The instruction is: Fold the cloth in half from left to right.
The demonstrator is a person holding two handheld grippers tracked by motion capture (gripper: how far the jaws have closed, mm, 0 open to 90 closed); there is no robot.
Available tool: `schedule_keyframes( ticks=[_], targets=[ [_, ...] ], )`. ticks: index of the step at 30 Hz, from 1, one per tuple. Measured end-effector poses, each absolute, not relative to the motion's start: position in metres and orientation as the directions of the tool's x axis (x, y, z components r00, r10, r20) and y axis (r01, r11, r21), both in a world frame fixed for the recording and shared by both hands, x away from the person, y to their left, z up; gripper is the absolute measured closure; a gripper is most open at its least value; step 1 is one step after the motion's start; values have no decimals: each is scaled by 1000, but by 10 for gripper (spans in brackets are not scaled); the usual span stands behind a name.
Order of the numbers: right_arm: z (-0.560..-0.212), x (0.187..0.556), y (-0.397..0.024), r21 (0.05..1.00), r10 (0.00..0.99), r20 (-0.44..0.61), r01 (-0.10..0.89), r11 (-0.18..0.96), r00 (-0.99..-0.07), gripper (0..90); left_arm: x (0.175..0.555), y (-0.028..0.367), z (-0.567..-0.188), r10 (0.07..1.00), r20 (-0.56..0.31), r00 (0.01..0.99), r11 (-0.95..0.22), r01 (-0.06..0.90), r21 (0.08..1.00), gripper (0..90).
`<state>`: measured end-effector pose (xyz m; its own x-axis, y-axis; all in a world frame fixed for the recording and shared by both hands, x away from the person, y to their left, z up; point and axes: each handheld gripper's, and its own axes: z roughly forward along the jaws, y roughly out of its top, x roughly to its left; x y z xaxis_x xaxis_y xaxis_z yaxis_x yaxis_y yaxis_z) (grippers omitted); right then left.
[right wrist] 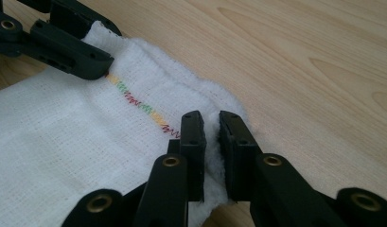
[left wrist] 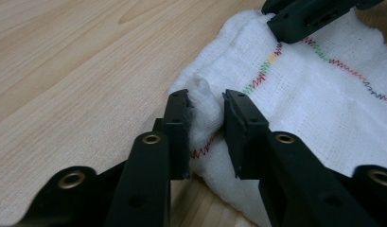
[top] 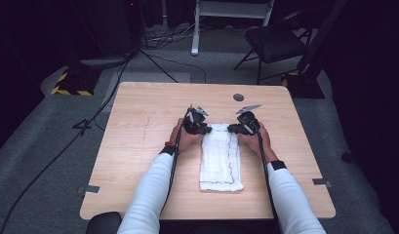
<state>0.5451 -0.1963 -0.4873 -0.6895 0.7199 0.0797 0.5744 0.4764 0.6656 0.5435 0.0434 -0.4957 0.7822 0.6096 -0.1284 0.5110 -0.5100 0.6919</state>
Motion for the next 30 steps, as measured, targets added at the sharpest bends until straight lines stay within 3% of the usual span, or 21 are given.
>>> schedule_keyframes(
  ticks=[8, 30],
  targets=[
    [-487, 545, -194, 674, 723, 35, 551, 492, -690, 829, 545, 43, -495, 604, -136, 785, -512, 513, 689, 778],
    [-475, 548, -193, 717, 738, -32, 500, 487, -674, 850, 554, 34, -483, 637, -38, 770, -537, 478, 695, 825]
  ],
)
